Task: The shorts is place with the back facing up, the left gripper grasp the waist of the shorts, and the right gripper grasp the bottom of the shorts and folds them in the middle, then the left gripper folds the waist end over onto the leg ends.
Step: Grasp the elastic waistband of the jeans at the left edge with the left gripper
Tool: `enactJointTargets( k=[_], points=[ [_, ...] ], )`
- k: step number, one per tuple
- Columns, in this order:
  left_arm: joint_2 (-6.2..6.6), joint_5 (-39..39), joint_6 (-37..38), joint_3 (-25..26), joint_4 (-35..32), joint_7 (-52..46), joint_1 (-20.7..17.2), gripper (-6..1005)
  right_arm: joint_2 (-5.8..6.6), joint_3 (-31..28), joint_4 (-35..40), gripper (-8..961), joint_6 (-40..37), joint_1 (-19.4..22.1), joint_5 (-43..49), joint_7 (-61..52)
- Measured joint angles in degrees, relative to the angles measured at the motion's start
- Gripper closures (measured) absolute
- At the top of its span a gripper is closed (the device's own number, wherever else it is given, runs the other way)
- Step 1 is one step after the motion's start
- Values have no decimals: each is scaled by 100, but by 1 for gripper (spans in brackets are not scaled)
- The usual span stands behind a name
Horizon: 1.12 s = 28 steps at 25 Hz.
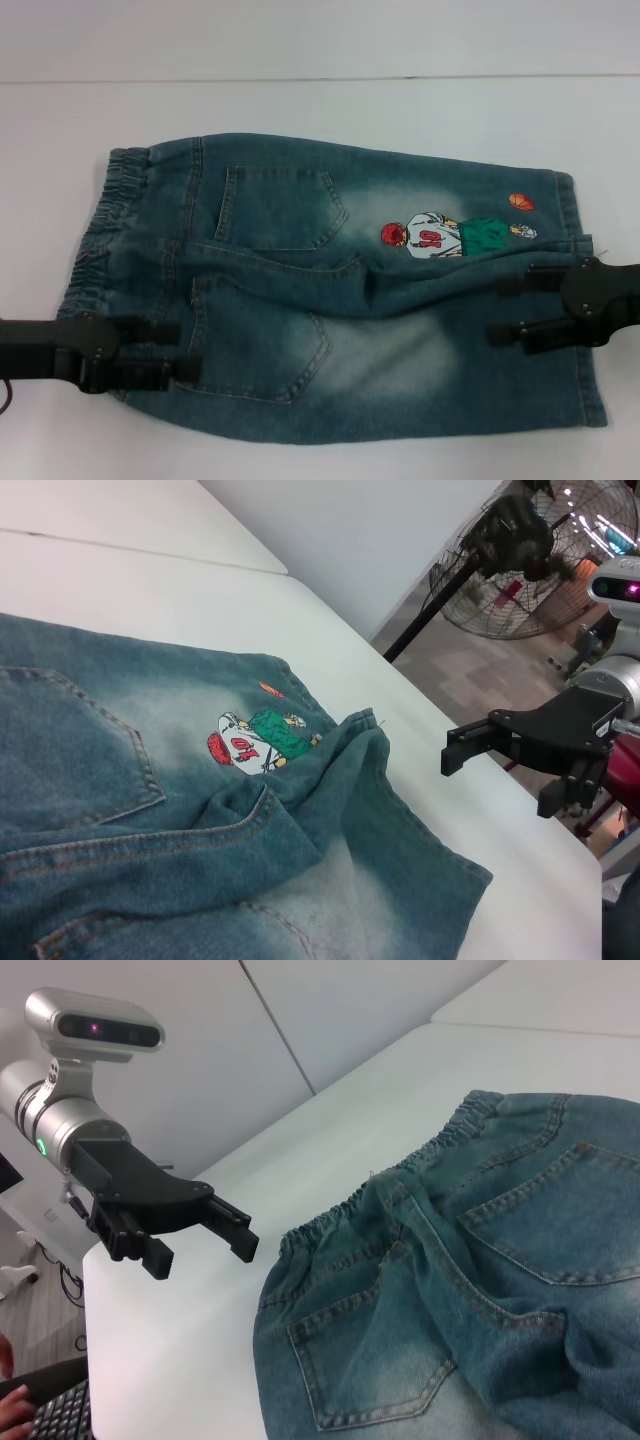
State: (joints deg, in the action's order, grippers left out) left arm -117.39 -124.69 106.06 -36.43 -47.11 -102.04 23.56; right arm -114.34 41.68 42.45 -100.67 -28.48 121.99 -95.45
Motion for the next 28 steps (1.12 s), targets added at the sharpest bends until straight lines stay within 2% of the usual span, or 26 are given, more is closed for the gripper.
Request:
enactJointTargets(
  k=[9,13,17,21,25,28],
  points=[
    [18,-4,70,-12,1,-93,28,161,0,4,0,5,23,-18,0,-11],
    [99,-4,113,21,-72,-499,77,164,0,20,0,5,43,-22,0,-11],
    [331,-190,146,89,-497,-1703,261,166,0,25,0,5,61,-29,5,-1],
    [604,-988,198,376,-683,-2996,706,169,1,25,11,5,64,-48,8,2],
    [746,-1933,-111,401,-645,-3722,1123,172,0,33,5,6,66,-68,9,61],
    [780,-2631,-427,363,-565,-4101,1342,174,0,44,1,6,66,-77,9,89]
  ],
)
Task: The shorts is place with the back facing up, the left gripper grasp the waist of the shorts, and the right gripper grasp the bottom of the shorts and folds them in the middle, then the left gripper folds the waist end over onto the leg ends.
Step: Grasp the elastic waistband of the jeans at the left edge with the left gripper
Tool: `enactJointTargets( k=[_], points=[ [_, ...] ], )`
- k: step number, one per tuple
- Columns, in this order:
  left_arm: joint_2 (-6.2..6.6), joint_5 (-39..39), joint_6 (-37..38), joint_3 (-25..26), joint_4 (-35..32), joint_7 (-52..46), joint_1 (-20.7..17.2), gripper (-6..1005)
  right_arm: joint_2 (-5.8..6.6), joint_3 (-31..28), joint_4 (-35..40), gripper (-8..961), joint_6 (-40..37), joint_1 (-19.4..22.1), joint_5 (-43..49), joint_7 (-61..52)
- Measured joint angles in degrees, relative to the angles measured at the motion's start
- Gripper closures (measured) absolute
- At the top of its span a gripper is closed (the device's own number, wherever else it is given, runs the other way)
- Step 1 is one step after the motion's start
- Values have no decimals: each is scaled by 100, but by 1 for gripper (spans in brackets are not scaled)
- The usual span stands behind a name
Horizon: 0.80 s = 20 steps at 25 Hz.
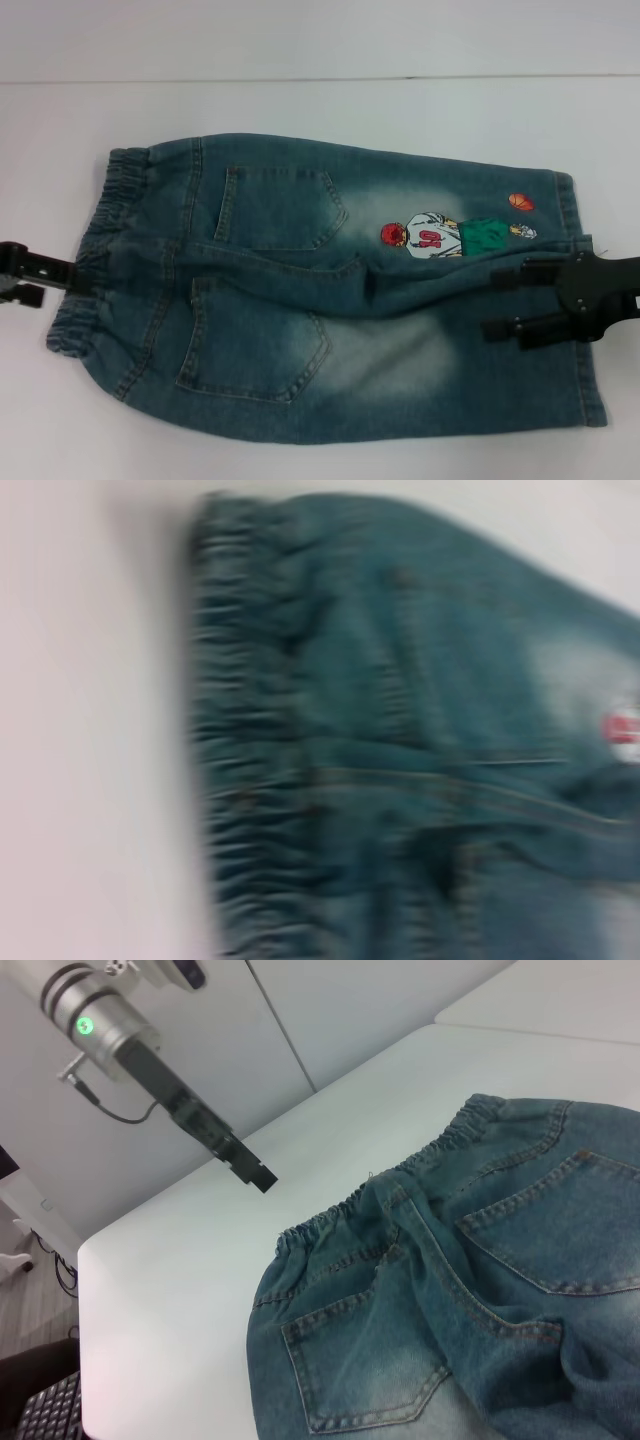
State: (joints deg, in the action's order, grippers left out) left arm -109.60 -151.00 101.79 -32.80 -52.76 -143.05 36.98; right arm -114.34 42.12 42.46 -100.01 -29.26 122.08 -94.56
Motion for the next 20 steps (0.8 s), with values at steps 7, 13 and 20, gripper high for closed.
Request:
enactJointTargets(
  k=[7,13,20],
  points=[
    [-22,-701,-330,-28,262,-457,222,178,0,7,-1,6,34,-11,0,19],
    [-63,-804,-497,-127,503,-514,266,182,0,28,-1,6,37,-56,0,68],
    [-98,-936,-785,-183,782,-546,278,187,0,86,-1,5,39,-108,0,69]
  ],
)
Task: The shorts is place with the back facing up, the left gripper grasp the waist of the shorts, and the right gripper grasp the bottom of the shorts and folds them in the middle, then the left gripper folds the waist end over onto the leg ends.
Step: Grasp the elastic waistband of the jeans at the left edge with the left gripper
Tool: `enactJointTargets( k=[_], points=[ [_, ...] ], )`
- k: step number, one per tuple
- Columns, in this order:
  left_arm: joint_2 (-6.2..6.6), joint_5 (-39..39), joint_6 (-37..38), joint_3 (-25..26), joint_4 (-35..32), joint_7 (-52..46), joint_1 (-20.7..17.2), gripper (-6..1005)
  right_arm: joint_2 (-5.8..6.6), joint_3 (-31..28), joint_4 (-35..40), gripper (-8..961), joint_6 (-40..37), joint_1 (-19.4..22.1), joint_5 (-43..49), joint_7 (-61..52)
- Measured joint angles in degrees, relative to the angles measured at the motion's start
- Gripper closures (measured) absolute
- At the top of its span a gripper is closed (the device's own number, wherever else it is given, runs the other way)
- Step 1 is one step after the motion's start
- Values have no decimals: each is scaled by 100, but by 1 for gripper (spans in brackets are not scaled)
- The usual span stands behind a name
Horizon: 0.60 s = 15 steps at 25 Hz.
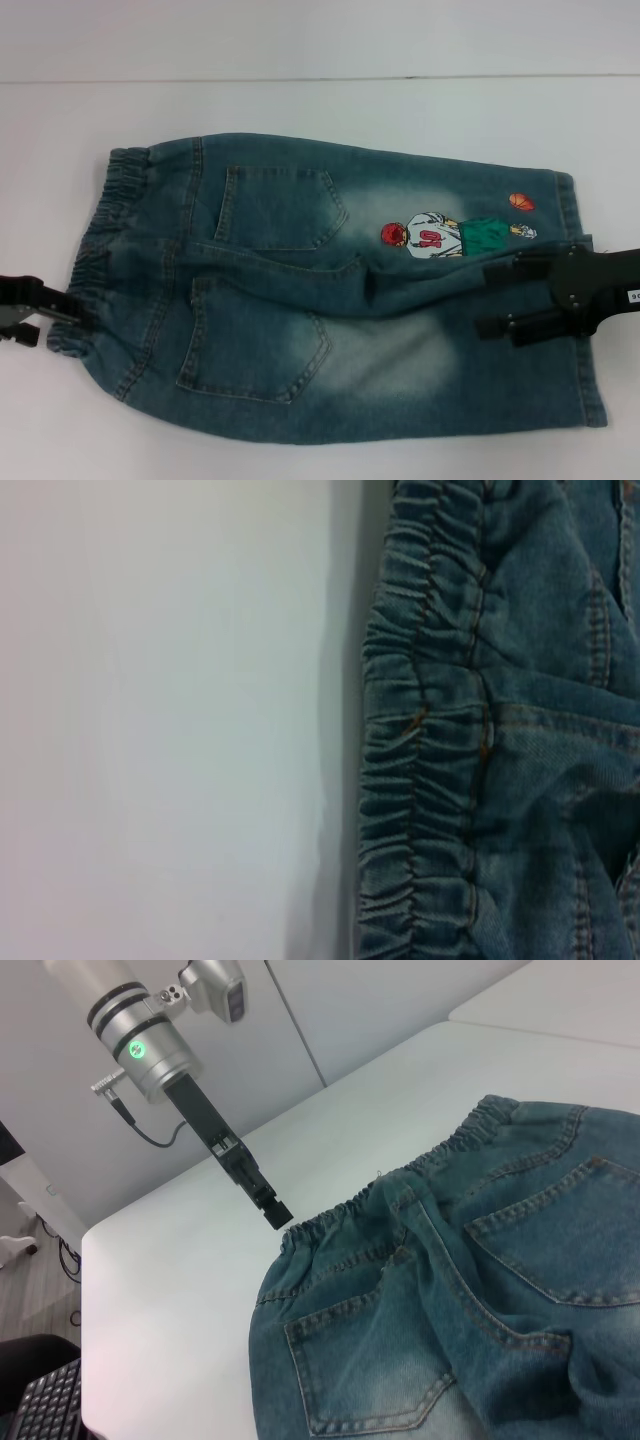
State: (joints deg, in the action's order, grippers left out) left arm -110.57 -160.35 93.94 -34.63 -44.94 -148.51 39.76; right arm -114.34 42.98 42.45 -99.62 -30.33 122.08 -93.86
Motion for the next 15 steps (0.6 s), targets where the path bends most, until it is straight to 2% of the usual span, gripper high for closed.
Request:
enactJointTargets(
  k=[15],
  points=[
    [-27,-18,-224,-143,65,-18,11,197,-3,16,0,5,62,-34,0,0]
  ],
)
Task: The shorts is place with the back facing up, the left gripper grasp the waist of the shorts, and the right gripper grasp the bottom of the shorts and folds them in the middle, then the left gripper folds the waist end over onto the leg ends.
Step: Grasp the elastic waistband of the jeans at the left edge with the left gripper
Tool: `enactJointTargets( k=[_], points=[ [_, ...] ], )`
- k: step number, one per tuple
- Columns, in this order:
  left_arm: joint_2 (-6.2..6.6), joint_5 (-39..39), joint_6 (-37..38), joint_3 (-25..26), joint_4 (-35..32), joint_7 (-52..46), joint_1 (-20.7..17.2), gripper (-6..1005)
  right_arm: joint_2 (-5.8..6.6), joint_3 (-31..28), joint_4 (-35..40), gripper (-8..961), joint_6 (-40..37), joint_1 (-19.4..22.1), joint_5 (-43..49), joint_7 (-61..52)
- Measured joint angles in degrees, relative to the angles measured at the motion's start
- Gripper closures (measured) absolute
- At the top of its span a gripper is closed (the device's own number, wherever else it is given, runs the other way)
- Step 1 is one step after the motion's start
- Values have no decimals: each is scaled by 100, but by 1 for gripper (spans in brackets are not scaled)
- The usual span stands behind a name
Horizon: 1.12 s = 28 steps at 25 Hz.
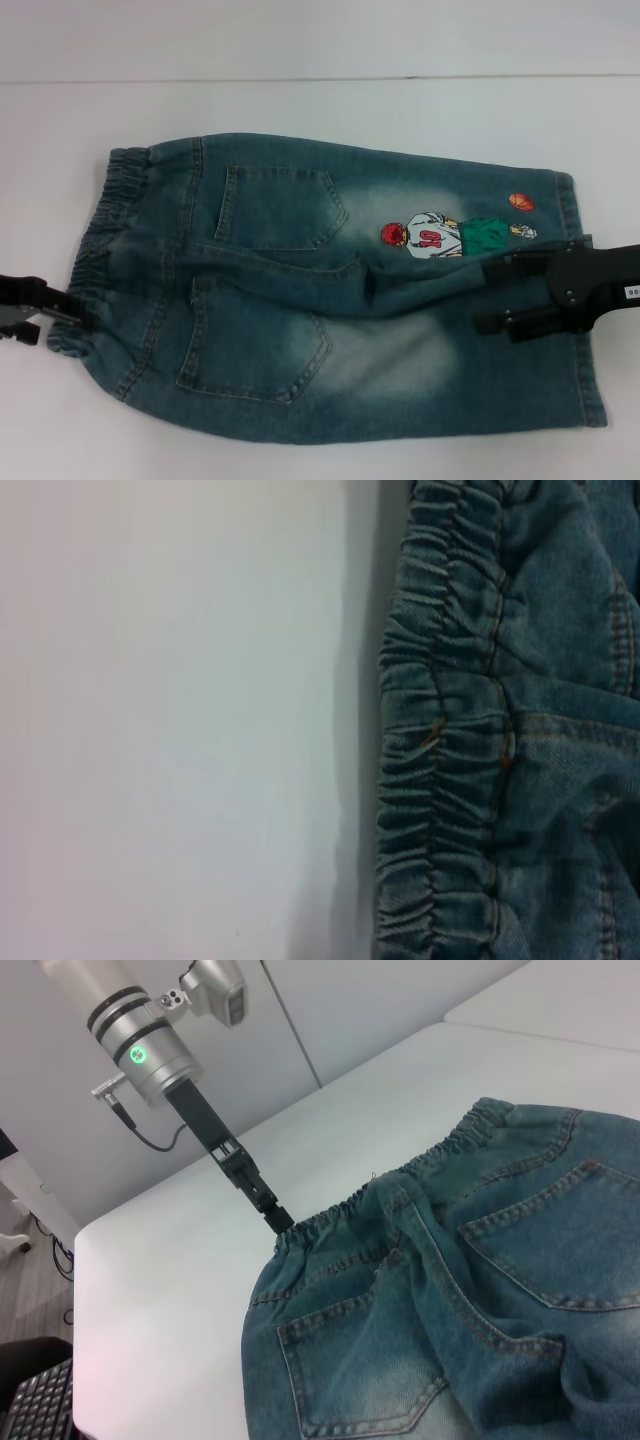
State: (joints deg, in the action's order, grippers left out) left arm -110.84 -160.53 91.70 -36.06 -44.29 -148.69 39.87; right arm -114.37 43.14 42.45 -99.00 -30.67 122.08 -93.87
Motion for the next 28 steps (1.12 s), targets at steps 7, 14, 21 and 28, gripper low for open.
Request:
enactJointTargets(
  k=[7,14,21,28],
  points=[
    [-37,-5,-89,-142,4,-2,20,202,-6,36,0,6,31,-15,0,0],
    [-46,-13,-127,-155,93,-2,55,207,-14,38,0,7,46,-18,0,0],
    [-60,-14,-138,-156,140,-2,65,211,-15,36,0,7,57,-20,0,0],
    [-124,-13,-113,-155,141,-2,98,216,-15,36,0,8,75,-27,0,0]
  ],
)
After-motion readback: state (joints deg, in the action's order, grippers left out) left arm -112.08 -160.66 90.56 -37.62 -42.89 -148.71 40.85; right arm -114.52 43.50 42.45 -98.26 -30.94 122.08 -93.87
